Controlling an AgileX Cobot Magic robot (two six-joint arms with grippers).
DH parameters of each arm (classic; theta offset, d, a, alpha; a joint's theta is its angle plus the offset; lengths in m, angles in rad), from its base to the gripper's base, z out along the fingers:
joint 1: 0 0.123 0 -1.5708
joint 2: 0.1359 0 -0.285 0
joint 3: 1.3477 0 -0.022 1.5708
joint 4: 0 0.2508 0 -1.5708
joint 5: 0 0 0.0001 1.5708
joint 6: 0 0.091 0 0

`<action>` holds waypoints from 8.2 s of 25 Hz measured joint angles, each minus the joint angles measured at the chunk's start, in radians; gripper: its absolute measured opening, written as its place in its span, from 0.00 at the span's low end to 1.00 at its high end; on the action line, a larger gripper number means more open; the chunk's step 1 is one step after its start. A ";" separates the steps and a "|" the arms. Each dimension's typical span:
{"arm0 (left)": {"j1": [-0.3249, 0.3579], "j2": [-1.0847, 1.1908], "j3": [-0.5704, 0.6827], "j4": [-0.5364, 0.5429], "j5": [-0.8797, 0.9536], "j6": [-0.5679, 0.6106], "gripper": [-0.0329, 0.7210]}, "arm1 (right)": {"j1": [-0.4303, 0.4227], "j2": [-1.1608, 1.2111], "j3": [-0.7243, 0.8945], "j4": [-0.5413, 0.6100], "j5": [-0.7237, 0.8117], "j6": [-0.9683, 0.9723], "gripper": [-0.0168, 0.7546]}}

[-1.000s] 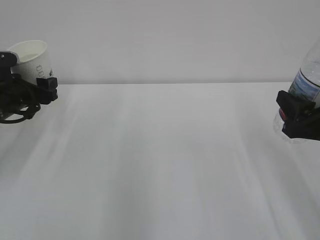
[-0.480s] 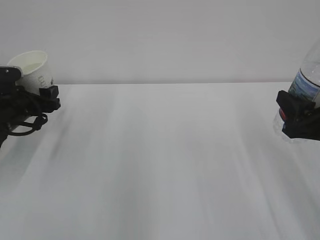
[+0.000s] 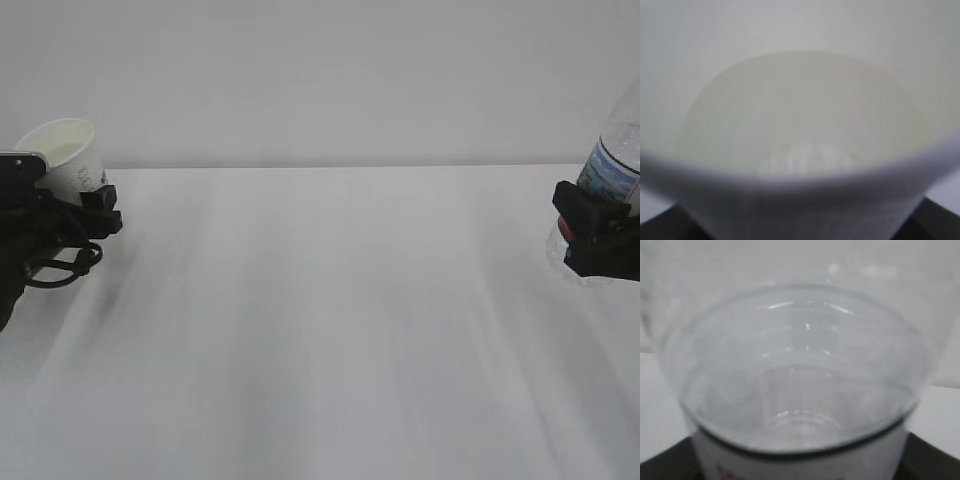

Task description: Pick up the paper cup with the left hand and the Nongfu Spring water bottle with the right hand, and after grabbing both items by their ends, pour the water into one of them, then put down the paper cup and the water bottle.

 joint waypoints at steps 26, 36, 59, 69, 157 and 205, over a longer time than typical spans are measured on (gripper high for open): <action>0.000 0.106 -0.006 -0.004 -0.067 0.000 0.72 | 0.000 0.000 0.000 0.000 0.000 0.000 0.63; 0.000 0.106 -0.008 -0.052 -0.091 0.000 0.92 | 0.000 0.000 0.000 -0.009 0.000 0.000 0.63; 0.000 0.085 0.135 -0.050 -0.099 0.007 0.95 | 0.000 0.000 0.000 -0.009 0.003 0.000 0.63; 0.000 -0.047 0.236 -0.048 -0.103 0.008 0.94 | 0.000 0.000 0.000 -0.010 0.003 0.000 0.63; 0.000 -0.524 0.614 0.089 -0.105 0.009 0.83 | 0.000 0.691 -0.515 0.091 -0.107 -0.110 0.63; 0.000 -0.524 0.614 0.093 -0.105 0.010 0.82 | 0.000 0.548 -0.353 0.028 -0.134 -0.098 0.88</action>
